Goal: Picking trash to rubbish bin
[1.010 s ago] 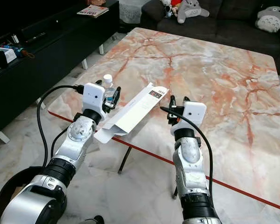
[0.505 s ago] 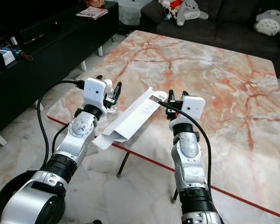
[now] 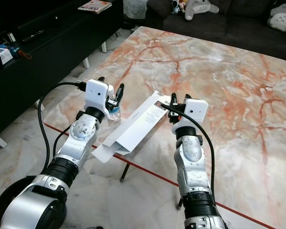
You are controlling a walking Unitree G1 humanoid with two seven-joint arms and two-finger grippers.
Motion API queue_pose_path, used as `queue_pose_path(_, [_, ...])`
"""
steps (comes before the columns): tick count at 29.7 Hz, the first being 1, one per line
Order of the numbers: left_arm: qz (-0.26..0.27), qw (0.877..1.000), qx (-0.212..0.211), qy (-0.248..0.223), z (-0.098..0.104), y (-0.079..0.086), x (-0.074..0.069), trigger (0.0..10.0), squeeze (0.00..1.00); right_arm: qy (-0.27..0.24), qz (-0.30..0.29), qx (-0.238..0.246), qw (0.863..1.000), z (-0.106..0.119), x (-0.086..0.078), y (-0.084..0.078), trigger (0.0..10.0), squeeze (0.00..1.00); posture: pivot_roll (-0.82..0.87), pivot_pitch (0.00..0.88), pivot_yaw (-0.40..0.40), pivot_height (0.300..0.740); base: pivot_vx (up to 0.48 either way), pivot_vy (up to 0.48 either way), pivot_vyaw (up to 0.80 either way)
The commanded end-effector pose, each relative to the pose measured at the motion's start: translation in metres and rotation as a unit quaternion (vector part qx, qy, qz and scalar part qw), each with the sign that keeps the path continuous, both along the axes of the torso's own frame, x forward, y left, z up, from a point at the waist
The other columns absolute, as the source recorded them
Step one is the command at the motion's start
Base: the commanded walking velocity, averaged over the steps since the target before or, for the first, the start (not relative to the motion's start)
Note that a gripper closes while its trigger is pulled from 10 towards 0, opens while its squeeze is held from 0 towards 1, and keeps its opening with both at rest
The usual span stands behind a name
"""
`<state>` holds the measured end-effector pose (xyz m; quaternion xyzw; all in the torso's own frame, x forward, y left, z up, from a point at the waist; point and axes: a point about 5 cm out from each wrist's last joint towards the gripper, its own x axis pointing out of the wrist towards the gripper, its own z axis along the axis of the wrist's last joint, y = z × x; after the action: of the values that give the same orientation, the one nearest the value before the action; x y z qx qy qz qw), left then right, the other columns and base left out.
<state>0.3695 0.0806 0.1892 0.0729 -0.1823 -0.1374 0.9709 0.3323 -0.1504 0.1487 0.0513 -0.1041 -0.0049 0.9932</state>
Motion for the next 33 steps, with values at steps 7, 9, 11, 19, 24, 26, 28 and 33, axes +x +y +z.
queue_pose_path(7, [-0.006,1.000,0.002,-0.011,0.0040,-0.0046,-0.0013,10.0,0.00,-0.002,-0.002,0.002,1.000,0.0003,0.0003,-0.0009,10.0,0.00,0.06,0.089,-0.052,0.740,0.299,0.000,0.00])
queue_pose_path(9, [-0.006,1.000,0.002,-0.012,0.0043,-0.0044,-0.0013,10.0,0.00,-0.002,-0.002,0.002,1.000,0.0002,0.0005,-0.0005,10.0,0.00,0.06,0.089,-0.052,0.740,0.322,0.000,0.00])
queue_pose_path(11, [-0.005,1.000,0.002,-0.012,0.0043,-0.0043,-0.0013,10.0,0.00,-0.001,-0.001,0.003,1.000,0.0000,0.0006,-0.0002,10.0,0.00,0.06,0.090,-0.052,0.740,0.324,0.000,0.00])
queue_pose_path(19, [-0.005,1.000,0.002,-0.012,0.0042,-0.0042,-0.0013,10.0,0.00,-0.001,-0.001,0.002,1.000,-0.0003,0.0006,-0.0001,10.0,0.00,0.06,0.091,-0.053,0.740,0.326,0.000,0.00])
queue_pose_path(24, [-0.003,1.000,0.002,-0.008,0.0038,-0.0043,0.0001,10.0,0.00,0.004,0.002,0.002,1.000,-0.0027,-0.0001,0.0006,10.0,0.00,0.06,0.093,-0.054,0.740,0.325,0.000,0.00])
queue_pose_path(26, [-0.004,1.000,0.002,-0.007,0.0039,-0.0052,0.0004,10.0,0.00,0.004,0.002,0.002,1.000,-0.0028,-0.0003,0.0009,10.0,0.00,0.06,0.093,-0.054,0.740,0.324,0.000,0.00])
queue_pose_path(28, [-0.005,1.000,0.002,-0.008,0.0044,-0.0058,0.0004,10.0,0.00,0.005,0.002,0.002,1.000,-0.0035,-0.0006,0.0011,10.0,0.00,0.05,0.095,-0.054,0.740,0.328,0.000,0.00])
queue_pose_path(33, [-0.006,1.000,0.001,-0.008,0.0046,-0.0064,0.0002,10.0,0.00,0.007,0.002,0.002,1.000,-0.0042,-0.0008,0.0014,10.0,0.00,0.06,0.096,-0.055,0.740,0.325,0.000,0.00])
